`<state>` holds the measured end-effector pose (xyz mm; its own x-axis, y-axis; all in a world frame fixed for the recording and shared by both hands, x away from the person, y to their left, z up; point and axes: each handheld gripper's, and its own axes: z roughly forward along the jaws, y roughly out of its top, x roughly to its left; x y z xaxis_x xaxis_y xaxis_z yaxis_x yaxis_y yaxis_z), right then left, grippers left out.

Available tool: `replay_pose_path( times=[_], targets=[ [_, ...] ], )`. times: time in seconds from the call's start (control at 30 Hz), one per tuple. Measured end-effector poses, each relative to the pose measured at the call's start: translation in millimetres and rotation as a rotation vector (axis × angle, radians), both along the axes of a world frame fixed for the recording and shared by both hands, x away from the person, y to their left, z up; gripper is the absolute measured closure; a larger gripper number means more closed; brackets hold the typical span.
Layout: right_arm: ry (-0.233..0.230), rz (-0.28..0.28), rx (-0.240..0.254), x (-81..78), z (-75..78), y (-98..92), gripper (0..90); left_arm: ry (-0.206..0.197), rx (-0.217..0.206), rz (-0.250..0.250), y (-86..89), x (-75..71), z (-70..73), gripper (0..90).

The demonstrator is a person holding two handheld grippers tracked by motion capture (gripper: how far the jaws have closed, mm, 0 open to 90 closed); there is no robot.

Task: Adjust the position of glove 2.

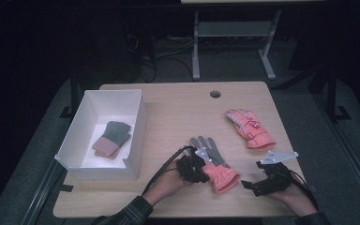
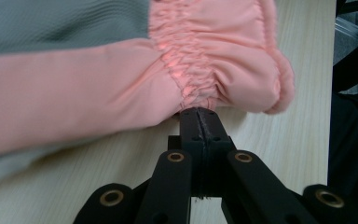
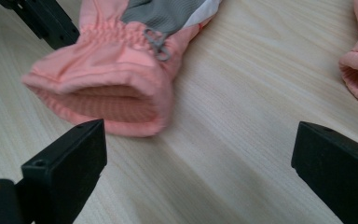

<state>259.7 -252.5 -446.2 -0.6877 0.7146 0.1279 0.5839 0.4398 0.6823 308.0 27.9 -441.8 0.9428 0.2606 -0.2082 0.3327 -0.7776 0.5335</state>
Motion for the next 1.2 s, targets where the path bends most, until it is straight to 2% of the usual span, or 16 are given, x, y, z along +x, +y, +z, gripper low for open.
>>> replay_pose_path(
  times=[0.23,0.4,0.5,0.67,0.7,0.73,0.8,0.83,0.87,0.9,0.93,1.0,1.03,1.07,1.17,1.2],
  targets=[
    [0.014,-0.003,0.002,-0.3,-2.4,0.0,2.8,-0.005,-0.003,-0.028,-16.4,-1.6,-3.4,89.7],
    [0.023,0.004,-0.003,1.2,-3.6,0.4,2.8,-0.031,-0.03,-0.011,-6.9,-4.8,2.0,89.0],
    [0.031,0.001,-0.003,2.0,-4.4,0.8,2.9,-0.049,-0.062,0.014,6.9,-7.1,5.7,81.6],
    [0.026,-0.013,-0.008,2.1,-3.9,0.2,6.2,-0.062,-0.065,0.072,32.4,-9.2,4.2,62.1],
    [0.024,-0.015,-0.01,2.3,-3.6,0.1,6.2,-0.081,-0.055,0.083,39.6,-11.7,1.8,58.2],
    [0.027,-0.017,-0.006,1.9,-2.6,0.2,7.1,-0.087,-0.054,0.09,43.7,-13.4,0.6,51.1],
    [0.023,-0.02,-0.003,2.2,-2.5,-0.3,9.7,-0.094,-0.054,0.093,47.8,-15.1,-0.4,44.3],
    [0.024,-0.02,0.003,2.5,-2.1,-0.6,13.7,-0.108,-0.055,0.093,52.1,-16.2,-1.2,44.3],
    [0.031,-0.02,0.007,3.5,-1.2,-1.0,15.2,-0.119,-0.065,0.104,60.4,-18.5,-1.8,38.9],
    [0.031,-0.02,0.007,3.5,-1.2,-1.0,15.2,-0.119,-0.065,0.104,60.4,-18.5,-1.8,35.7],
    [0.033,-0.018,0.007,4.2,-1.1,-1.2,16.7,-0.124,-0.069,0.114,64.5,-19.2,-1.9,35.7],
    [0.041,-0.021,0.015,4.6,1.6,-1.6,21.8,-0.129,-0.082,0.148,77.1,-20.2,-2.8,26.9],
    [0.041,-0.021,0.015,4.6,1.6,-1.6,21.8,-0.129,-0.082,0.148,77.1,-20.2,-2.8,23.7],
    [0.044,-0.024,0.029,5.3,3.4,-2.5,27.3,-0.136,-0.08,0.171,83.7,-21.6,-4.3,21.3],
    [0.045,-0.032,0.029,6.1,4.8,-3.3,31.2,-0.132,-0.083,0.196,88.8,-22.8,-6.3,18.4],
    [0.05,-0.038,0.039,7.5,7.3,-4.2,36.1,-0.138,-0.072,0.21,93.0,-23.5,-7.9,14.0]
  ],
)
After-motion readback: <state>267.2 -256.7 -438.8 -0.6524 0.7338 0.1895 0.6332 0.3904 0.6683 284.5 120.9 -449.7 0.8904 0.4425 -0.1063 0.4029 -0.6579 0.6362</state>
